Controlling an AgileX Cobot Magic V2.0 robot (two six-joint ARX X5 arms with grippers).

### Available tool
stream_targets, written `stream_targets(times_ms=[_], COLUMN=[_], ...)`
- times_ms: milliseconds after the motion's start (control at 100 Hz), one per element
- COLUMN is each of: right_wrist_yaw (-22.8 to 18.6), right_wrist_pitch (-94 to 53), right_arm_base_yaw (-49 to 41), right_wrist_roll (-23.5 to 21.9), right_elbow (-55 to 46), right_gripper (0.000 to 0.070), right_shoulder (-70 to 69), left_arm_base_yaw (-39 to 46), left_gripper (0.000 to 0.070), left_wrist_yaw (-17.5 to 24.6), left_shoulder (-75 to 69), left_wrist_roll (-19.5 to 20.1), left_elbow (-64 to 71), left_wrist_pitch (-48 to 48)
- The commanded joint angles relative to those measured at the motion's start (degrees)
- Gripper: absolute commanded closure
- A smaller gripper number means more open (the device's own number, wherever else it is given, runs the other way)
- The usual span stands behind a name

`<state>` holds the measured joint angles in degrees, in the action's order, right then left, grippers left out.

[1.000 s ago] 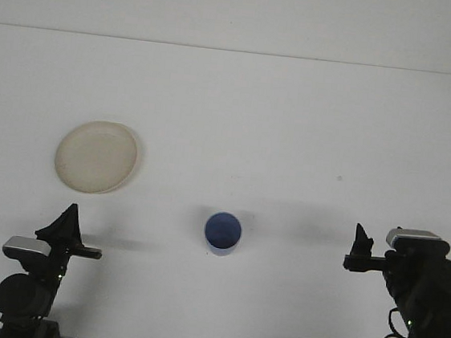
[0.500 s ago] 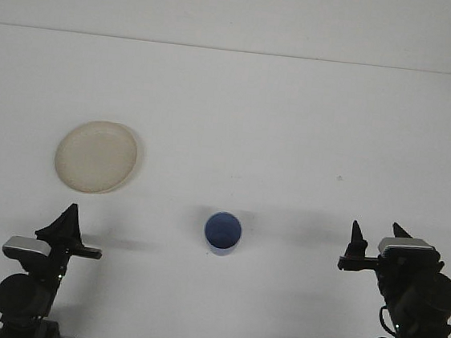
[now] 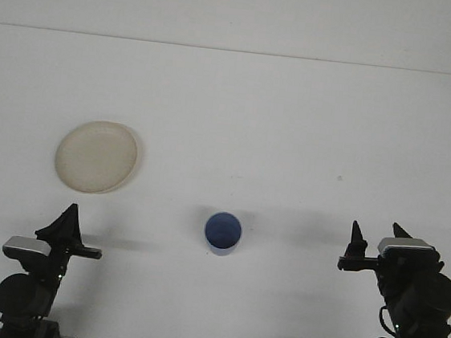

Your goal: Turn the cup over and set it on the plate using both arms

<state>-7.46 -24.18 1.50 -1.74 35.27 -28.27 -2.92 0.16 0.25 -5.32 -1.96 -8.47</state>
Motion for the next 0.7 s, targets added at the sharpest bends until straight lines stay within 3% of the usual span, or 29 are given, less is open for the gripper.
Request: stream_targets(times_ms=[0, 460, 690], right_wrist_yaw=[0.00, -0.04, -0.04], right_wrist_pitch=[0.63, 0.57, 0.57], right_arm_base_yaw=[-0.02, -0.04, -0.04], right_wrist_roll=[0.48, 0.46, 0.31], right_elbow=[0.59, 0.59, 0.59], right_gripper=[0.0161, 0.0161, 0.0161], right_shoulder=[-0.17, -0.17, -0.17], left_arm_base_yaw=[-0.15, -0.11, -0.11], left_gripper=[0.0689, 0.0689, 0.0689], left_wrist_yaw=[0.07, -0.59, -0.66], left_shoulder=[-0.07, -0.07, 3.17], left_wrist_roll=[0.09, -0.83, -0.74], left_elbow=[1.11, -2.21, -15.93], left_wrist_pitch=[-0.59, 0.09, 9.44])
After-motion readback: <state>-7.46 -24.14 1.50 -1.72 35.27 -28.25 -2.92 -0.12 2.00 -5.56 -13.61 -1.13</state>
